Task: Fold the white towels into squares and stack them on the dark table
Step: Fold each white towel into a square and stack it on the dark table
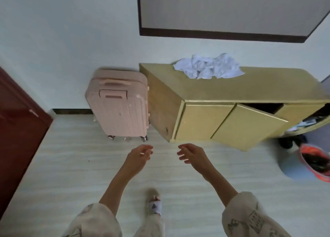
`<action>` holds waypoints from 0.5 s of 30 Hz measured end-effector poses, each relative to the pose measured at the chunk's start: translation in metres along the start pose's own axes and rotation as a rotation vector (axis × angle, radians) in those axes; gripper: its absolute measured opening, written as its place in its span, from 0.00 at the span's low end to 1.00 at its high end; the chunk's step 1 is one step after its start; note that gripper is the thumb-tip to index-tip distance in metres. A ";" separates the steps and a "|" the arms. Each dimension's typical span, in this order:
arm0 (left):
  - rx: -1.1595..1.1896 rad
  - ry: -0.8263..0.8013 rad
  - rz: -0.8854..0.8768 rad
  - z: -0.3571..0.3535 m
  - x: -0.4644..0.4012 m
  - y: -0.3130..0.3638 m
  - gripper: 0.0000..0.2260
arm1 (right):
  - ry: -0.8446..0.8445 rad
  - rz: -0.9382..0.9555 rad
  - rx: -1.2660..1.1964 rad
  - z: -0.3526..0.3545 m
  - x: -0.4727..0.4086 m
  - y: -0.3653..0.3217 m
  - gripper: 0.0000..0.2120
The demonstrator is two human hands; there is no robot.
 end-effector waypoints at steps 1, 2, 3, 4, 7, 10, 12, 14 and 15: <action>-0.017 -0.007 -0.020 0.002 -0.028 0.017 0.08 | 0.026 0.001 0.002 0.017 -0.018 -0.011 0.09; -0.032 -0.014 -0.039 0.003 -0.054 0.035 0.08 | 0.048 0.003 0.001 0.032 -0.035 -0.022 0.10; -0.041 -0.023 -0.061 0.004 -0.078 0.051 0.09 | 0.067 0.008 -0.002 0.047 -0.051 -0.032 0.10; -0.049 -0.036 -0.081 0.004 -0.101 0.067 0.09 | 0.082 0.013 -0.008 0.062 -0.065 -0.040 0.09; -0.103 -0.094 -0.106 -0.005 -0.162 0.102 0.10 | 0.114 0.006 -0.033 0.101 -0.104 -0.054 0.09; -0.151 -0.170 -0.087 -0.018 -0.212 0.121 0.12 | 0.141 -0.013 -0.052 0.138 -0.146 -0.054 0.09; -0.194 -0.215 -0.058 -0.029 -0.250 0.126 0.13 | 0.138 -0.040 -0.058 0.164 -0.180 -0.050 0.09; -0.208 -0.239 -0.012 -0.036 -0.283 0.130 0.14 | 0.120 -0.064 -0.056 0.186 -0.212 -0.049 0.08; -0.197 -0.237 0.004 -0.040 -0.304 0.134 0.14 | 0.109 -0.067 -0.051 0.199 -0.231 -0.049 0.09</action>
Point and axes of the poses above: each hand's wrist, its own x-axis away from the middle knuckle, its own z-axis out of the back of the hand, y = z × x, the point moved 3 cm from there along -x, towards the middle knuckle, and after that the axes turned 6 degrees about -y, right-handed, at the moved point
